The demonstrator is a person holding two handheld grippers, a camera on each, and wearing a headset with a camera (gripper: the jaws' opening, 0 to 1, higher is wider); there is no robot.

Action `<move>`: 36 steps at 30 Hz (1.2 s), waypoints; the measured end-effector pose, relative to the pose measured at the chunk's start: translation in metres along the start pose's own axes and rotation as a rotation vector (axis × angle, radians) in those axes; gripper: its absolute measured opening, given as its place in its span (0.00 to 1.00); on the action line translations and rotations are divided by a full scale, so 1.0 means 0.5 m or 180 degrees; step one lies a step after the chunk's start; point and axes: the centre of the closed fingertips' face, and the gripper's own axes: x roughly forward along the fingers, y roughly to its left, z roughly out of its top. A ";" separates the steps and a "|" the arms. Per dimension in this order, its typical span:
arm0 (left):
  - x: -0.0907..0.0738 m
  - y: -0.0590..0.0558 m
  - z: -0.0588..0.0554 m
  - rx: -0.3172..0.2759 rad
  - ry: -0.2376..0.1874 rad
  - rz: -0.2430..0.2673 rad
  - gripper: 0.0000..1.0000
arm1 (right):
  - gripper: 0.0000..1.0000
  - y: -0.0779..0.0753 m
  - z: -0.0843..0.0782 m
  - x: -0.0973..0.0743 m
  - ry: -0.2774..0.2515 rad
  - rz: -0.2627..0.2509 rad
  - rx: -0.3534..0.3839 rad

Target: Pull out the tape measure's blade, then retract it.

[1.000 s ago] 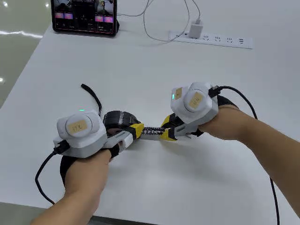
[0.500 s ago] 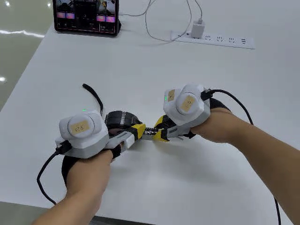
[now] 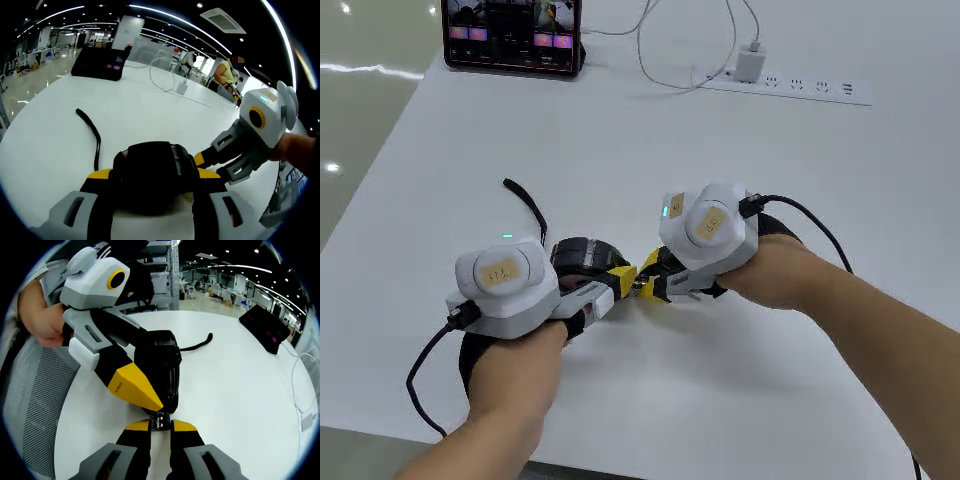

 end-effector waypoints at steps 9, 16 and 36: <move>0.002 0.001 -0.001 0.0009 0.0021 0.0010 0.59 | 0.10 0.000 0.009 0.010 -0.0031 -0.0009 -0.0019; 0.000 0.001 -0.001 -0.0001 0.0015 0.0020 0.60 | 0.10 -0.001 0.009 0.010 -0.0045 -0.0009 -0.0054; -0.002 -0.004 0.001 0.0027 0.0036 0.0000 0.61 | 0.12 -0.001 0.008 0.013 -0.0027 -0.0054 -0.0053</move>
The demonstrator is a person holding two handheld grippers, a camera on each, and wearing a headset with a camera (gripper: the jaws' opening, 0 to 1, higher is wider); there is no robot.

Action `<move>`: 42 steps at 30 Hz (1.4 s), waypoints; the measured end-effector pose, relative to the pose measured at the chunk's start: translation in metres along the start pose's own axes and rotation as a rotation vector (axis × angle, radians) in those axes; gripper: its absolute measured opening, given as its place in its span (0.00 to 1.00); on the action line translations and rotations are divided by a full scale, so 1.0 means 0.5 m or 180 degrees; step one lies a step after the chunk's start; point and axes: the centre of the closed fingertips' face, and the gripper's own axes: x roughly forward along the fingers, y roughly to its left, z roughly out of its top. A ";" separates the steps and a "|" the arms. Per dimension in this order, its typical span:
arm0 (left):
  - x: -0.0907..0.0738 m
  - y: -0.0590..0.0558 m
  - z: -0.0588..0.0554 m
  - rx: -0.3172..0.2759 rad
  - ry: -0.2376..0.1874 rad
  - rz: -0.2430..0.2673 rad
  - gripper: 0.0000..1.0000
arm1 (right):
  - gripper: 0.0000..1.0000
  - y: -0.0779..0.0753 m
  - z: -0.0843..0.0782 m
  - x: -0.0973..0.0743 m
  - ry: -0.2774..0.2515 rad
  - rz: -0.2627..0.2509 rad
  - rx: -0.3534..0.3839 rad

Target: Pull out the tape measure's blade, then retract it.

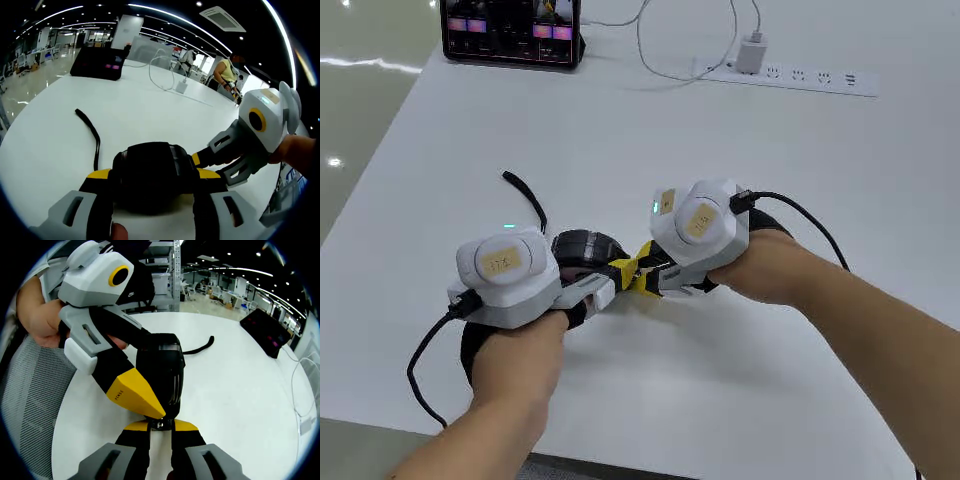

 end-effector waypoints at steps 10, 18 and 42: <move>-0.001 0.001 -0.002 0.0027 0.0005 -0.0005 0.61 | 0.18 0.003 -0.002 -0.002 0.0014 0.0015 0.0036; -0.002 0.000 -0.002 0.0036 -0.0001 -0.0009 0.61 | 0.22 -0.003 -0.002 -0.008 0.0006 -0.0015 0.0068; -0.016 -0.009 0.010 0.0228 -0.0050 -0.0108 0.63 | 0.37 -0.008 -0.001 -0.037 -0.0150 -0.0220 0.0276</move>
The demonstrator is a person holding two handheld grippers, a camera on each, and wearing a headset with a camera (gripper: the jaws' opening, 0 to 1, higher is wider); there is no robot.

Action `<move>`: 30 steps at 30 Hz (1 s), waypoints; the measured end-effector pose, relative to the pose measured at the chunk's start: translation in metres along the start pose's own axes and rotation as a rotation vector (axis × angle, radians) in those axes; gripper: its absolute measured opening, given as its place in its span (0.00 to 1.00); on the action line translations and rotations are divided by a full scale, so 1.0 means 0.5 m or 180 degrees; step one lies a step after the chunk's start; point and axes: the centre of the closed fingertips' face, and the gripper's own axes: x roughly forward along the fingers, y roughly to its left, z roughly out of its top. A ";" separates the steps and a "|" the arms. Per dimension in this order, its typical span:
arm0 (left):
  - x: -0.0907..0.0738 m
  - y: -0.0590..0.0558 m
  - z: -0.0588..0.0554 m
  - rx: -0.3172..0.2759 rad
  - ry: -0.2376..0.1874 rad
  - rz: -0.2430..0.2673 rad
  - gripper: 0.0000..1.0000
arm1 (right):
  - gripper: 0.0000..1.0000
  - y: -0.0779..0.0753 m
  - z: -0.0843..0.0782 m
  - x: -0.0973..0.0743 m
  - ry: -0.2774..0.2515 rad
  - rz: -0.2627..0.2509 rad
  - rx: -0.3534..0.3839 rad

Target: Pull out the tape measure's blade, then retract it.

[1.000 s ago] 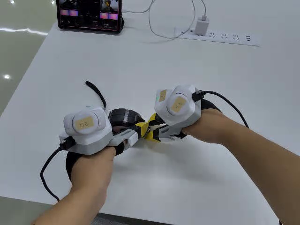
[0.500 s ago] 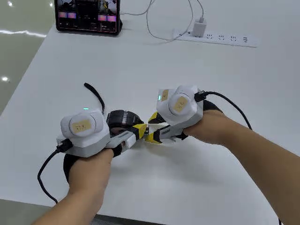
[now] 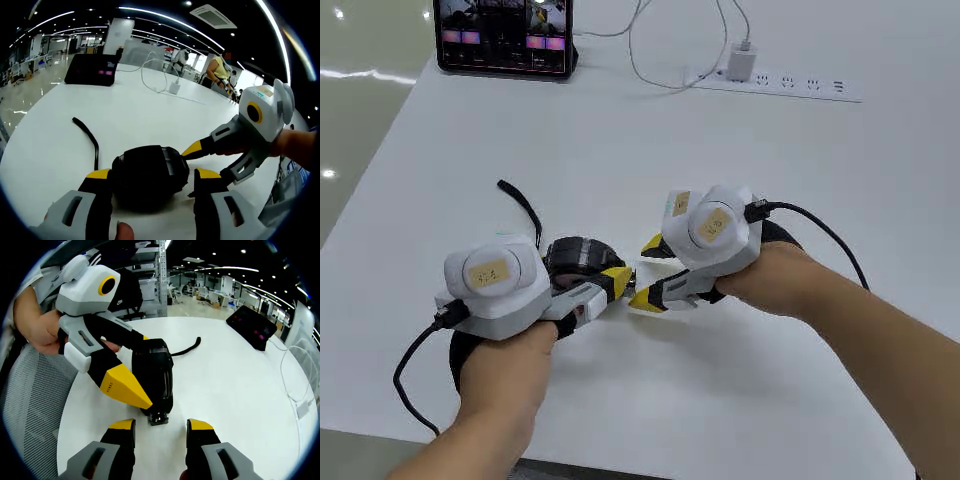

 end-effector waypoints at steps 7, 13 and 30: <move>-0.005 -0.005 0.004 0.0036 -0.0007 -0.0056 0.64 | 0.39 -0.003 0.001 -0.013 -0.0068 -0.0064 0.0068; -0.007 -0.005 0.005 0.0087 -0.0024 -0.0140 0.65 | 0.42 -0.005 -0.001 -0.030 -0.0126 -0.0173 0.0082; -0.033 -0.018 0.013 0.0524 -0.0034 -0.0303 0.69 | 0.60 0.006 -0.010 -0.070 -0.0330 -0.0326 0.0293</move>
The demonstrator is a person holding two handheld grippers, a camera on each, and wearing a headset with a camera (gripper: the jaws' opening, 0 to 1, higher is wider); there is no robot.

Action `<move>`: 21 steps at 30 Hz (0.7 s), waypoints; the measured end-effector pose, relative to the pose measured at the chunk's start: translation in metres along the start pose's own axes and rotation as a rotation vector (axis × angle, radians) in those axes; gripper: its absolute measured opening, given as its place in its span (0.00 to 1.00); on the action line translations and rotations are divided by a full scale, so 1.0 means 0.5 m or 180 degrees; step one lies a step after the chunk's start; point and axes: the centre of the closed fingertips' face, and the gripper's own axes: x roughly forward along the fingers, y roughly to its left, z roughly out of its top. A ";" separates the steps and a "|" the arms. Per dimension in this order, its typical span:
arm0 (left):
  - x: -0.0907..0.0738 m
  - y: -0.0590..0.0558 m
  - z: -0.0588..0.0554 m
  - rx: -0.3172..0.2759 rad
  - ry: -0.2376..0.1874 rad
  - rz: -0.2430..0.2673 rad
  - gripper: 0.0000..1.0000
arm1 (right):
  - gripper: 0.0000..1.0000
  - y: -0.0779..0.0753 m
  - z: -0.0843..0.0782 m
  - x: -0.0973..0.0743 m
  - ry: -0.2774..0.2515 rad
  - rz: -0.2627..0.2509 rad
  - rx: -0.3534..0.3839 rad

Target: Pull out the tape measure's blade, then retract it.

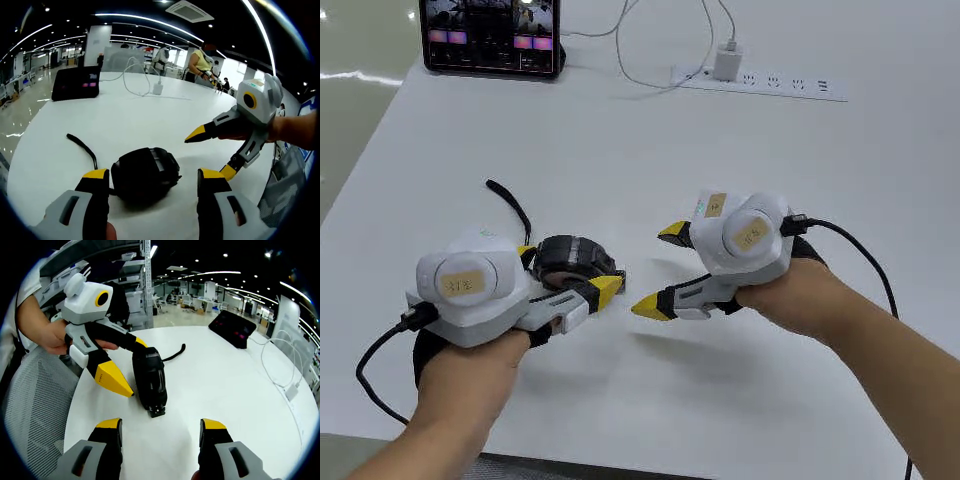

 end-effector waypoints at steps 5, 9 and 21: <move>-0.006 -0.004 0.000 0.0090 0.0010 -0.0049 0.72 | 0.63 0.001 -0.003 -0.012 -0.0033 -0.0050 0.0031; -0.011 -0.004 -0.001 0.0110 0.0013 -0.0085 0.73 | 0.67 0.000 -0.004 -0.019 -0.0039 -0.0091 0.0093; -0.030 -0.003 0.000 0.0256 0.0016 -0.0204 0.79 | 0.71 0.007 -0.007 -0.052 -0.0153 -0.0189 0.0168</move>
